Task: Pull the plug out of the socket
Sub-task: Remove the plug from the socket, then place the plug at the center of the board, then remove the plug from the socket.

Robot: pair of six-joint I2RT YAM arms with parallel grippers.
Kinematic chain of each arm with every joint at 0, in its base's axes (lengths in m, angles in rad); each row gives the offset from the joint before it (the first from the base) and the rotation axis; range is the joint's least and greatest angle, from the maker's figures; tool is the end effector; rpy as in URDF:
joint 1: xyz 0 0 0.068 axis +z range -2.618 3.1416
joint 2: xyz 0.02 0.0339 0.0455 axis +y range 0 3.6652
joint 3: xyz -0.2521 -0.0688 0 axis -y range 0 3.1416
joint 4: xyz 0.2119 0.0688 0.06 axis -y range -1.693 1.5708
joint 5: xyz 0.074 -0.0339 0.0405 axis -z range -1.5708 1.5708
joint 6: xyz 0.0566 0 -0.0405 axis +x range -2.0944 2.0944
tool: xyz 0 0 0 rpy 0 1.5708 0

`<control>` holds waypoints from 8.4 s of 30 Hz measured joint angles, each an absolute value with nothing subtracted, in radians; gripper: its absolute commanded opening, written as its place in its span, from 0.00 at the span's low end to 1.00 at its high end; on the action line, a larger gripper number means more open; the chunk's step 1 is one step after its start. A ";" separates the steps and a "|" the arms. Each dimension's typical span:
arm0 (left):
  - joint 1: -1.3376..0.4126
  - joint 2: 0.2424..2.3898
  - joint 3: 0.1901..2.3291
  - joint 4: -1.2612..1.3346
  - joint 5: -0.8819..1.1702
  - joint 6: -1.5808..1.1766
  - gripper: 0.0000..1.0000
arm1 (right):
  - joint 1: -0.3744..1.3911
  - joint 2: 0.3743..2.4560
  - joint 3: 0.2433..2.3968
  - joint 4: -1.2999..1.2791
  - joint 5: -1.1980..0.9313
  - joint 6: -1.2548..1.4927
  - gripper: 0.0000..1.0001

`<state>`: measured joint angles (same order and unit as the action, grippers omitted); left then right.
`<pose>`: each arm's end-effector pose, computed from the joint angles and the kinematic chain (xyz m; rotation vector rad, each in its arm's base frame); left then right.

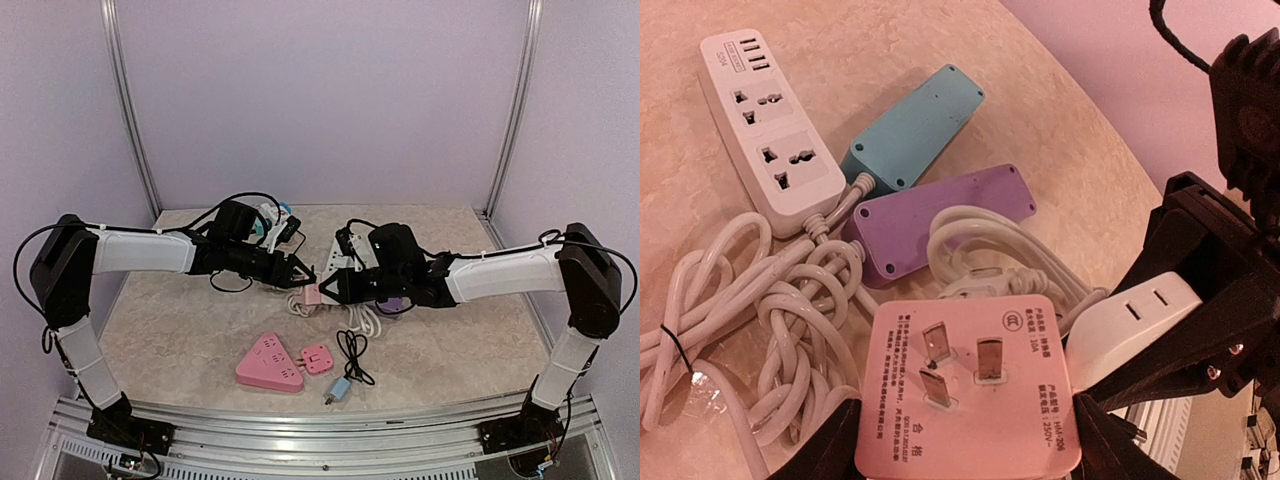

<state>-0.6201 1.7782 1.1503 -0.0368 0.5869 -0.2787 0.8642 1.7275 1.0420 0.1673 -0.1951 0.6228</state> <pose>0.2861 -0.2428 0.2096 0.7323 2.2341 -1.1250 0.2344 0.2915 0.2107 -0.4018 2.2398 1.0570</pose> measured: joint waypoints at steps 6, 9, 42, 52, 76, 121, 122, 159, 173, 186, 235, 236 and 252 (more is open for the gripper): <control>-0.620 1.777 1.150 -0.038 0.591 -0.275 0.34 | 0.854 1.724 1.021 0.201 -0.225 0.622 0.00; -0.620 1.777 1.150 -0.038 0.595 -0.272 0.34 | 0.846 1.722 1.007 0.224 -0.247 0.622 0.00; -0.621 1.777 1.168 -0.055 0.574 -0.266 0.34 | 0.927 1.736 1.195 -0.104 0.024 0.632 0.00; -0.622 1.777 1.169 -0.061 0.567 -0.266 0.34 | 0.941 1.749 1.222 -0.143 0.070 0.634 0.00; -0.623 1.777 1.169 -0.061 0.595 -0.262 0.34 | 0.846 1.697 1.003 0.207 -0.233 0.676 0.00; -0.623 1.777 1.172 -0.060 0.571 -0.273 0.34 | 0.928 1.735 1.222 -0.160 0.047 0.644 0.00; -0.623 1.777 1.173 -0.060 0.571 -0.273 0.34 | 0.928 1.733 1.216 -0.153 0.045 0.645 0.00; -0.551 1.775 1.173 -0.086 0.619 -0.286 0.34 | 0.807 1.373 0.894 0.125 -0.218 0.601 0.00; -0.448 1.768 1.139 -0.004 0.672 -0.352 0.34 | 0.814 1.201 0.517 0.065 -0.182 0.751 0.02; -0.448 1.762 1.137 0.005 0.677 -0.360 0.34 | 0.831 1.433 0.546 0.162 -0.236 0.774 0.13; -0.444 1.757 1.113 0.109 0.768 -0.500 0.34 | 1.090 1.625 1.347 -0.262 0.247 0.574 0.88; -0.444 1.757 1.113 0.109 0.768 -0.501 0.34 | 1.091 1.656 1.372 -0.274 0.245 0.568 0.87; -0.456 1.757 1.112 0.112 0.766 -0.501 0.34 | 1.031 1.898 1.576 -0.419 0.200 0.581 0.75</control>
